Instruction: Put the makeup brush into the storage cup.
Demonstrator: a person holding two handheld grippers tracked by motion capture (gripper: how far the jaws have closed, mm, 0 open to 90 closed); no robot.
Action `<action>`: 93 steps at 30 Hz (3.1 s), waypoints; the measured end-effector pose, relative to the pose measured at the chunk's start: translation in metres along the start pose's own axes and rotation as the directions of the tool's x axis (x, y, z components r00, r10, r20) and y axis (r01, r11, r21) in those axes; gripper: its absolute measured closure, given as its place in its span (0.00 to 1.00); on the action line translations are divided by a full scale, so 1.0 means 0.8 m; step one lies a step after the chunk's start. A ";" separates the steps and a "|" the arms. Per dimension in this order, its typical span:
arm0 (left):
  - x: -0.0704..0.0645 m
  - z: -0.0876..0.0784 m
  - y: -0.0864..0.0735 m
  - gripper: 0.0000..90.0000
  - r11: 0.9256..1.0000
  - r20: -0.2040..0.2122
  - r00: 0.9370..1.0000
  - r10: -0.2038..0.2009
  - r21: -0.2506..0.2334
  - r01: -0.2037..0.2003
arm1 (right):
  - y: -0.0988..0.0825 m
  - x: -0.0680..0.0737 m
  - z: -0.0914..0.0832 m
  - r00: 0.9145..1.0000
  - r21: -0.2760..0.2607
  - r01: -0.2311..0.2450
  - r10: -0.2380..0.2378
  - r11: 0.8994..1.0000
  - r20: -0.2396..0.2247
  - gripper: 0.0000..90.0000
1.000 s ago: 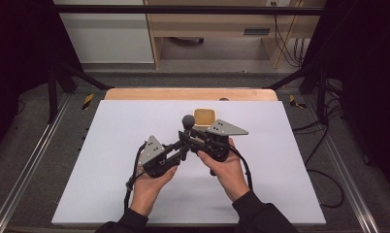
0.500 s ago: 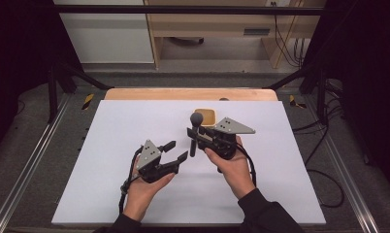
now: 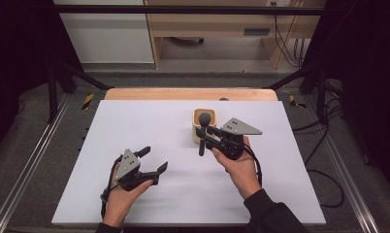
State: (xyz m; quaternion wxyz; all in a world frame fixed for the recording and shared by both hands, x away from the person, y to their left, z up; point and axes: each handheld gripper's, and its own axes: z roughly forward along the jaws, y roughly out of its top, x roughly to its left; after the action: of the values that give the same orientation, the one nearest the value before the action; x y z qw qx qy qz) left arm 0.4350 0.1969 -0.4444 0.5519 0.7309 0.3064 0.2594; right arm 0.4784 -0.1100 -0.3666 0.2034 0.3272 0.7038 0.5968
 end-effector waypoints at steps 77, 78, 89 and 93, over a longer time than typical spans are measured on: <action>0.023 -0.022 -0.028 0.02 0.989 0.072 0.997 0.026 -0.149 -0.015 | 0.058 -0.062 0.014 0.983 -0.112 0.009 0.012 0.994 0.184 0.78; 0.024 -0.023 -0.028 0.02 0.989 0.070 0.997 0.026 -0.147 -0.015 | 0.059 -0.062 0.015 0.983 -0.115 0.005 0.016 0.993 0.184 0.78; 0.033 -0.032 -0.030 0.02 0.986 0.045 0.999 0.009 -0.167 -0.001 | 0.060 -0.062 0.020 0.982 -0.121 0.013 0.010 0.993 0.190 0.78; 0.037 -0.035 -0.031 0.02 0.984 0.041 0.999 -0.001 -0.176 0.008 | 0.061 -0.062 0.022 0.981 -0.122 0.014 0.010 0.992 0.195 0.78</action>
State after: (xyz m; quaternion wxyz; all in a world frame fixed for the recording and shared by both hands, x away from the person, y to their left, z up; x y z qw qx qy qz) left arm 0.4311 0.2416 -0.4599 0.6209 0.6839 0.2727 0.2691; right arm 0.5361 -0.1290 -0.3278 0.2920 0.3702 0.6426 0.6039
